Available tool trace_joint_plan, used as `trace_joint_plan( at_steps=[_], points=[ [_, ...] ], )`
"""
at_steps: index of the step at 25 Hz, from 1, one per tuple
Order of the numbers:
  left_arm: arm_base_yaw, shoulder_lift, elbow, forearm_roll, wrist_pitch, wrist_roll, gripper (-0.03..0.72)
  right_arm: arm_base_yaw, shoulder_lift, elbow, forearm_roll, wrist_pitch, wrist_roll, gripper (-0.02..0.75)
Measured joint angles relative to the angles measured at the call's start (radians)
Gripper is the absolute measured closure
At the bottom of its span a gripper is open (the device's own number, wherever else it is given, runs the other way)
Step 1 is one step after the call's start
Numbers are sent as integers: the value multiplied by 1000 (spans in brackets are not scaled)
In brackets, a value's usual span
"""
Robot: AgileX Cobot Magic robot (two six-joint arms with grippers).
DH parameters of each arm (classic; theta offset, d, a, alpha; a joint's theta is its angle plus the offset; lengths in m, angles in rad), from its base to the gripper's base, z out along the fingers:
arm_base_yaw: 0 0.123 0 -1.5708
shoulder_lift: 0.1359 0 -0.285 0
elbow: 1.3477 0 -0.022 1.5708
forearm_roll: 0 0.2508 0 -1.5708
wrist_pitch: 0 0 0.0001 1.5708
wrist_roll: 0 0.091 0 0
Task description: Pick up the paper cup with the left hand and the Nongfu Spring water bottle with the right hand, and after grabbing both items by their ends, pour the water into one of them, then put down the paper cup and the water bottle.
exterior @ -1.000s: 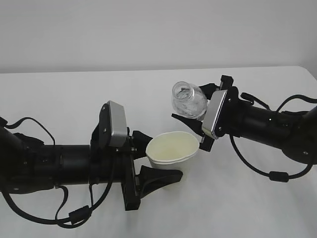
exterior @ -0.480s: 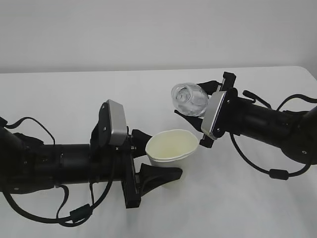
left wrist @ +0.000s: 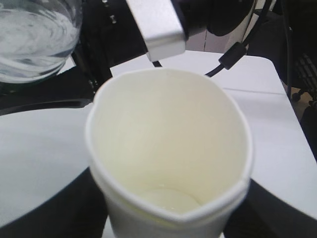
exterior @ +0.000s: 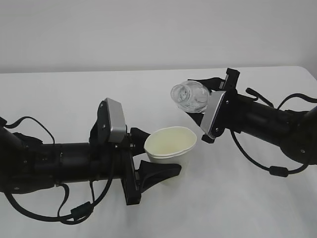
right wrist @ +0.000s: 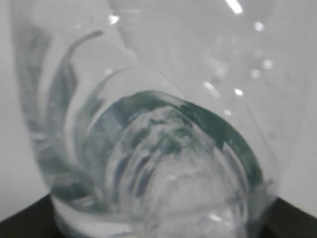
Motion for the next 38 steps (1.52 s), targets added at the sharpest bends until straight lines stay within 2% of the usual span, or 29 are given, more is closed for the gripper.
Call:
trace_joint_plan(
  at_steps=[23, 38],
  points=[
    [0, 0, 0, -112, 11, 41, 235, 0, 0, 0, 59, 0, -94, 262],
    [0, 0, 0, -137, 13, 50, 237, 0, 0, 0, 111, 0, -156, 262]
  ],
)
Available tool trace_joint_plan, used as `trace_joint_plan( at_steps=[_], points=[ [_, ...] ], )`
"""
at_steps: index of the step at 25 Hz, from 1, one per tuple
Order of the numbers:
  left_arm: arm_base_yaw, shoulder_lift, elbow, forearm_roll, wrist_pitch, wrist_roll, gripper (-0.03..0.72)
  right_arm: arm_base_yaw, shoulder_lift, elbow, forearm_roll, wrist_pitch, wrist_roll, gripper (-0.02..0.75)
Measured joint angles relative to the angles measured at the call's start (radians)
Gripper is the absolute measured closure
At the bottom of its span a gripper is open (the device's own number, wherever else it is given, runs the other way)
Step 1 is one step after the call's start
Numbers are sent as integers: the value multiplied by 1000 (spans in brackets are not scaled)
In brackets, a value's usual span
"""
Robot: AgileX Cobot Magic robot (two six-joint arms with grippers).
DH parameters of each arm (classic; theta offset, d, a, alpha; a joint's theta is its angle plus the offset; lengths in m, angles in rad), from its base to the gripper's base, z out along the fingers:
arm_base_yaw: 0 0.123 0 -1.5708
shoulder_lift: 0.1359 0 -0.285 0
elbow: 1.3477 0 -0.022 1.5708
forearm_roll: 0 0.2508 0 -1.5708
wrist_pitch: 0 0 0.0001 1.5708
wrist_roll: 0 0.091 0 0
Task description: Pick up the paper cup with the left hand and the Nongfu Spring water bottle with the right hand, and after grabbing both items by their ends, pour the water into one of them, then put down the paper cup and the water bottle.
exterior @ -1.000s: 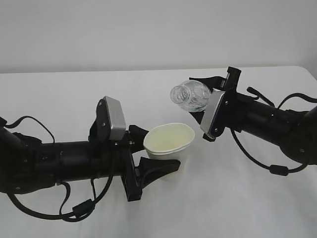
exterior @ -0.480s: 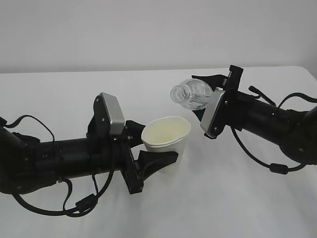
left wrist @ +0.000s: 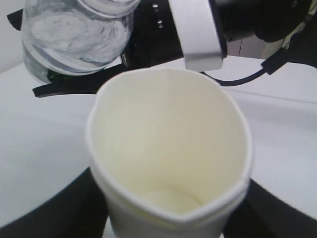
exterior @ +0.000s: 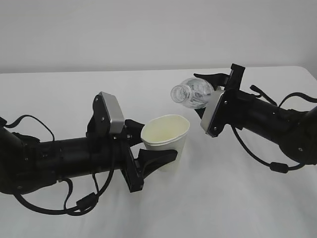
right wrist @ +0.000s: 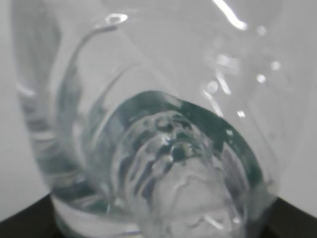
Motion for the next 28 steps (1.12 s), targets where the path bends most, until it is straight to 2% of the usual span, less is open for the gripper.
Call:
trace_joint_plan(
  at_steps=[13, 28],
  points=[
    [0, 0, 0, -61, 21, 21, 253, 0, 0, 0, 16, 0, -50, 262],
    [0, 0, 0, -65, 21, 25, 255, 0, -19, 0, 17, 0, -74, 262]
  ],
)
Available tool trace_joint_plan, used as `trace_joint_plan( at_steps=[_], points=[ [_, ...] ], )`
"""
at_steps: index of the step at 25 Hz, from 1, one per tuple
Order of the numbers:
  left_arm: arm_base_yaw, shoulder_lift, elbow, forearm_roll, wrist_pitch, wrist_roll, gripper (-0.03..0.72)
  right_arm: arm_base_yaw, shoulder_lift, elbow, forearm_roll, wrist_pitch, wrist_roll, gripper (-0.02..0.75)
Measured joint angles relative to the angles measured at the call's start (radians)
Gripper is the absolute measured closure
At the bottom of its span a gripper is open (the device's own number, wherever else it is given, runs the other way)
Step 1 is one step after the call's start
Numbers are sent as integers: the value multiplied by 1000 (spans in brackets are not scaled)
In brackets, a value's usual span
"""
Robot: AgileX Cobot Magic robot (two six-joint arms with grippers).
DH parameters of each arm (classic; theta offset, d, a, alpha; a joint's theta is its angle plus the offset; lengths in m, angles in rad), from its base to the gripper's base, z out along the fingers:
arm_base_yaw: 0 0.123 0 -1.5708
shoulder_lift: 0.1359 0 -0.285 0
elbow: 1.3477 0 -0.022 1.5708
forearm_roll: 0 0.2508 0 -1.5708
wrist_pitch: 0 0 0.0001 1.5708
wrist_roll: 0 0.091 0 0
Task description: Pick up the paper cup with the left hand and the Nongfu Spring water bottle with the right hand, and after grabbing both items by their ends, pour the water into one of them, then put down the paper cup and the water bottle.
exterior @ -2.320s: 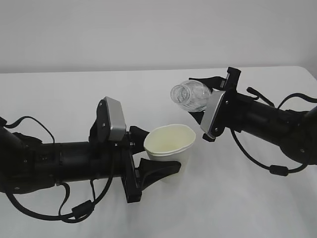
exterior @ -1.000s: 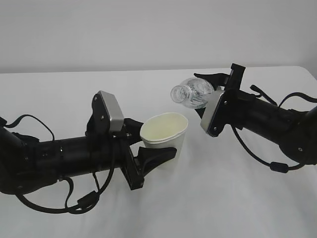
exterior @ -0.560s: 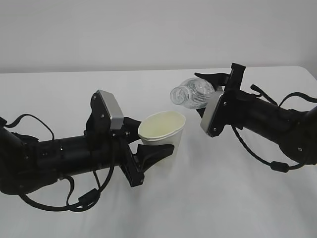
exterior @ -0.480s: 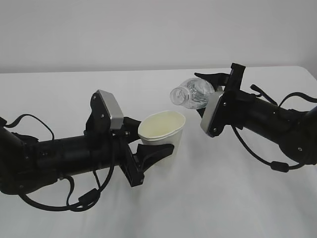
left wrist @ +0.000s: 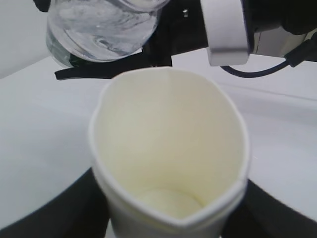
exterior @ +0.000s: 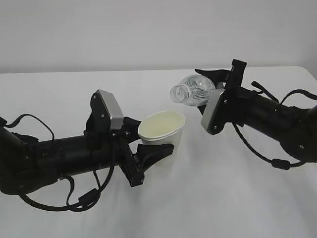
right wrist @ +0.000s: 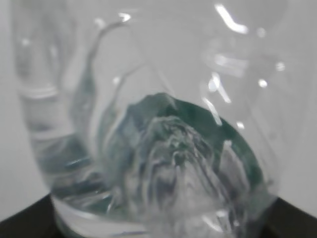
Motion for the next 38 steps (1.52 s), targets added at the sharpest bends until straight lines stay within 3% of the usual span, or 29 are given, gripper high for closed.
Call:
trace_joint_plan(
  at_steps=[38],
  points=[
    [0, 0, 0, 17, -3, 2, 258, 0, -2, 0, 0, 0, -185, 262]
  ],
)
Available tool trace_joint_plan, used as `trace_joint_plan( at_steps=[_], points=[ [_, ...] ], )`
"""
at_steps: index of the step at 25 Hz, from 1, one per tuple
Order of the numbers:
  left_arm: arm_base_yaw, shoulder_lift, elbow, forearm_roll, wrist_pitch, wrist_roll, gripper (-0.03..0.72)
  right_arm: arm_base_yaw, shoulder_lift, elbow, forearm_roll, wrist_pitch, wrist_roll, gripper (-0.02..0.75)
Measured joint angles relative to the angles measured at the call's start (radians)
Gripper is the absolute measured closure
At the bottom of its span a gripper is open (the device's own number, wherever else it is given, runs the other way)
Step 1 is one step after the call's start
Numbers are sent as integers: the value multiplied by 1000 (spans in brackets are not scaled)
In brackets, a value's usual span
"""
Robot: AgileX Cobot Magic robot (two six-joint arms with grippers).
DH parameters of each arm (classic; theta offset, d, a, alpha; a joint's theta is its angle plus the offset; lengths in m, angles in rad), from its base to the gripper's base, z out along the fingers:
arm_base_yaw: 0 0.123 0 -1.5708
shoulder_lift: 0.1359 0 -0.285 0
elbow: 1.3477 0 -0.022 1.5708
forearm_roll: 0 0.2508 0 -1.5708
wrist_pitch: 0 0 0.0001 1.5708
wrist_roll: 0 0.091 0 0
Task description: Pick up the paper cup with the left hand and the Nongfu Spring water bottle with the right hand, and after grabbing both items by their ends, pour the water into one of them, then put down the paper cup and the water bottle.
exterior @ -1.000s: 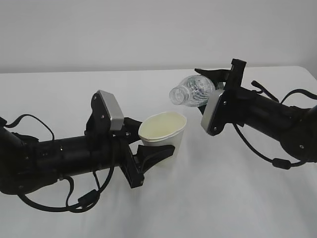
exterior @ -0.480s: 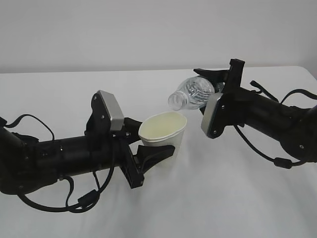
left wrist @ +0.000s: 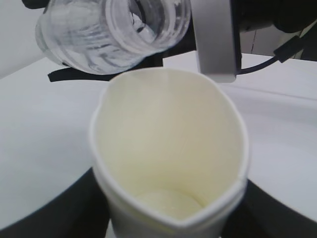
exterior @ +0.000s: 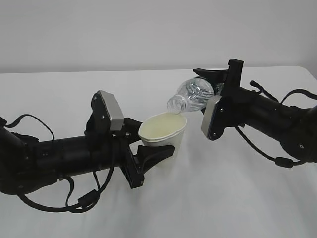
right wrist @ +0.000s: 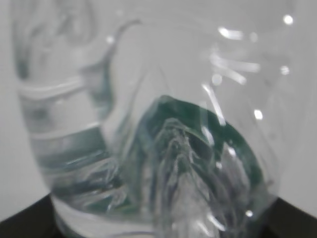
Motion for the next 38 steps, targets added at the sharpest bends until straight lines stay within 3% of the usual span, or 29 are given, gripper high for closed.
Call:
trace_joint_plan(
  at_steps=[38],
  points=[
    [0, 0, 0, 0, 37, 0, 259, 0, 0, 0, 19, 0, -107, 262]
  ],
)
